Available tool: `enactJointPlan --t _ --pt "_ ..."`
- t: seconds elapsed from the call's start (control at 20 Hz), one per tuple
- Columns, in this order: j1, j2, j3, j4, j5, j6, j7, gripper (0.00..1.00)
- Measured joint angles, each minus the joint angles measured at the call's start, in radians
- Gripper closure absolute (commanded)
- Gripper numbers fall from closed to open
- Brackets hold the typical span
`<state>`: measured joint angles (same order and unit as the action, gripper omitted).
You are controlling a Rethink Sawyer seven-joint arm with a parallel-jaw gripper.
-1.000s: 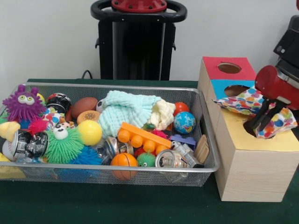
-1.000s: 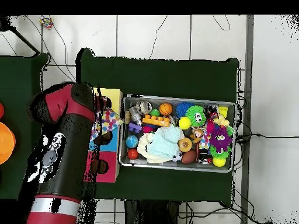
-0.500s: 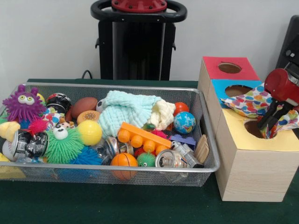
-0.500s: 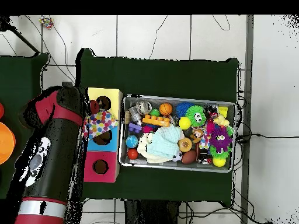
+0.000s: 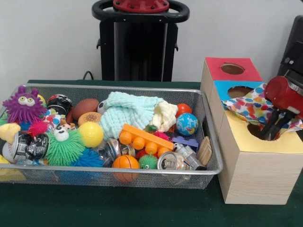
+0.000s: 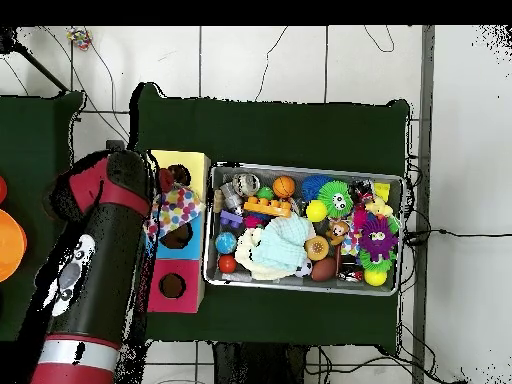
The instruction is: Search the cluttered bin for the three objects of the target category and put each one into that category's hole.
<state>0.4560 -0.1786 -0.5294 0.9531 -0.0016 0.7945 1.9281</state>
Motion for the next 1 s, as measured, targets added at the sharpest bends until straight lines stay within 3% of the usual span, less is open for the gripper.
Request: enactJointPlan --t 0.2,1.0 --pt "-0.039 0.0 0.035 0.023 0.01 -0.091 0.0 1.0" --pt "-0.125 -0.047 0.132 0.097 0.042 -0.183 0.0 1.0"
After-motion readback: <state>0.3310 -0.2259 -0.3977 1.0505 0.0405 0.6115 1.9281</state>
